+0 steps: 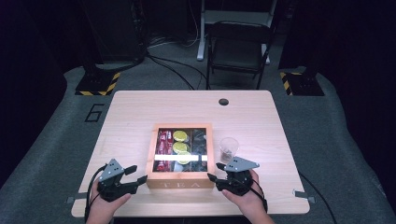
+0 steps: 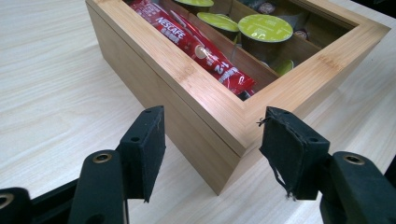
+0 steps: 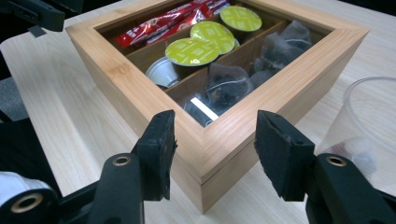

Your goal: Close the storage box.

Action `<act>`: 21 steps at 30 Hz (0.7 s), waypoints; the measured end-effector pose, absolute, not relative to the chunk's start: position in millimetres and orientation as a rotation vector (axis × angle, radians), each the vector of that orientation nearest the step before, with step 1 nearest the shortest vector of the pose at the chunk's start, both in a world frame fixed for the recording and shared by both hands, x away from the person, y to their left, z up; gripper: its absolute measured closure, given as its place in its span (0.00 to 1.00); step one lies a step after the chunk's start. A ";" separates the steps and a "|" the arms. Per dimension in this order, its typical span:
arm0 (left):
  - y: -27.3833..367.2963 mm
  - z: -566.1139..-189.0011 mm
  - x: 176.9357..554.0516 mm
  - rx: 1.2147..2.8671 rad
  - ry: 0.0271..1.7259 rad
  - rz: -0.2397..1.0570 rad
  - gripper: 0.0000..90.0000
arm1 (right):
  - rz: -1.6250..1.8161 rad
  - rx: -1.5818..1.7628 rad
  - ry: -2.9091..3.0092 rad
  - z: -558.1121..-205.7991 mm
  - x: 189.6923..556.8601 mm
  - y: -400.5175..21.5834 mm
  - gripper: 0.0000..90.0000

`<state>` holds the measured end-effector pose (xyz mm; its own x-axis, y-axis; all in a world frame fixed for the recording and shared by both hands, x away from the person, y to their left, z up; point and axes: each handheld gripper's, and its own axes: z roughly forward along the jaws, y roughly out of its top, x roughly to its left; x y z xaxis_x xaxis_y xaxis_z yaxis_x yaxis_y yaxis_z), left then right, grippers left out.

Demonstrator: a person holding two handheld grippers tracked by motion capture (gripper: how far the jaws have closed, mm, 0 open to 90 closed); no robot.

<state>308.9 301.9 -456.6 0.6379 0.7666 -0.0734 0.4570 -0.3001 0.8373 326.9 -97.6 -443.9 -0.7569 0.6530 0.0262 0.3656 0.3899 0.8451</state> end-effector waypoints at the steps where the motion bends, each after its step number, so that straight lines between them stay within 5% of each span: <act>1: 301.8 -456.6 309.4 1.942 0.963 0.441 0.44 | 1.310 0.900 2.333 -443.2 327.1 -97.6 0.53; 21: 319.4 -453.3 322.1 1.920 1.025 0.498 0.47 | 1.261 0.964 2.261 -421.3 330.0 -129.0 0.52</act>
